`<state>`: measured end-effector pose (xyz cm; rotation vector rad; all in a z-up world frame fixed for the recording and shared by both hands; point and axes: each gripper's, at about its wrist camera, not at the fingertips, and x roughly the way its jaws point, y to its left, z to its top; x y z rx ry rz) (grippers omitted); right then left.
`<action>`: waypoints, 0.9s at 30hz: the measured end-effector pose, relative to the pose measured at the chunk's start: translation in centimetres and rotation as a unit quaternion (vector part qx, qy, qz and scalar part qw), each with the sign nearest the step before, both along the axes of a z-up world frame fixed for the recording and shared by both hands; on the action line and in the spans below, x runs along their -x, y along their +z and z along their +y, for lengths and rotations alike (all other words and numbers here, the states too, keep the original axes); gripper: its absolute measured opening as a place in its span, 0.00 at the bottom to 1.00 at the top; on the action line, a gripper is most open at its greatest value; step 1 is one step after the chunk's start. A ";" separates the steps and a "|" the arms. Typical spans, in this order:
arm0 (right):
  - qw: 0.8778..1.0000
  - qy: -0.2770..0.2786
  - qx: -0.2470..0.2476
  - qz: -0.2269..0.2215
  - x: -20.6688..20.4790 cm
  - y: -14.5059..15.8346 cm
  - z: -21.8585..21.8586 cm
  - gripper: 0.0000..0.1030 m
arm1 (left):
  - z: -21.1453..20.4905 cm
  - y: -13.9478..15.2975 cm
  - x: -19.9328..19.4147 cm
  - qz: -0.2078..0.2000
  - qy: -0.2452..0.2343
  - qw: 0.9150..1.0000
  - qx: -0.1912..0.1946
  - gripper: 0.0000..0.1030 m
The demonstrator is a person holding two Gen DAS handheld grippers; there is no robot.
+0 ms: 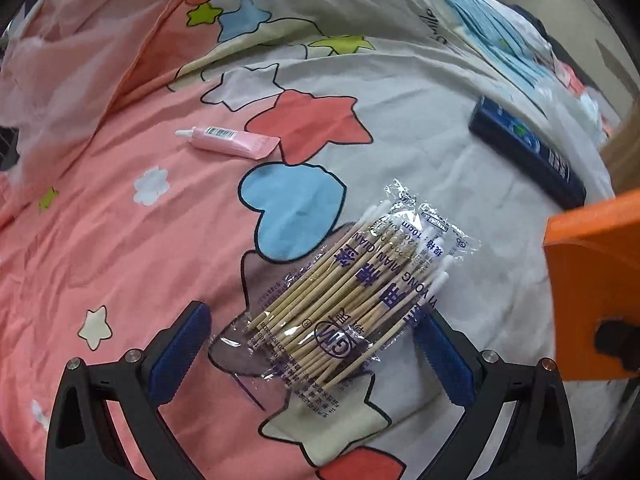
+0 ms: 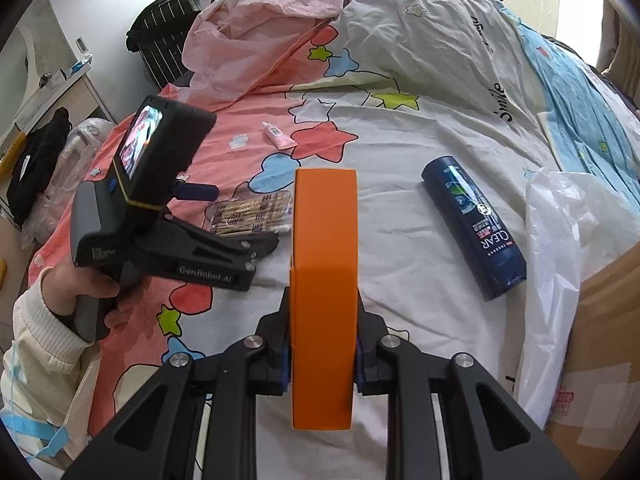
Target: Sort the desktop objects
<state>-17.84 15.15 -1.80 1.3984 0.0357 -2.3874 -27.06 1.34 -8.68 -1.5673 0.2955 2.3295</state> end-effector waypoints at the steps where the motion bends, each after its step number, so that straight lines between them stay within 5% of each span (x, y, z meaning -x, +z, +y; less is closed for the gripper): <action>1: 1.000 0.000 0.002 -0.001 0.1 -0.1 0.0 0.21 | 0.1 0.3 -0.2 0.001 -0.006 1.000 -0.002 0.82; 3: 1.000 0.001 0.003 -0.003 0.1 -0.3 0.0 0.21 | 0.2 0.9 -0.5 0.000 -0.018 1.000 -0.008 0.48; 6: 1.000 0.000 0.006 -0.002 0.0 -0.2 0.1 0.21 | 0.4 1.7 -1.0 -0.004 -0.031 0.999 -0.015 0.33; 27: 1.000 -0.003 0.007 0.022 -3.2 2.8 1.1 0.21 | 3.6 6.9 -7.3 0.035 -0.060 0.998 -0.002 0.27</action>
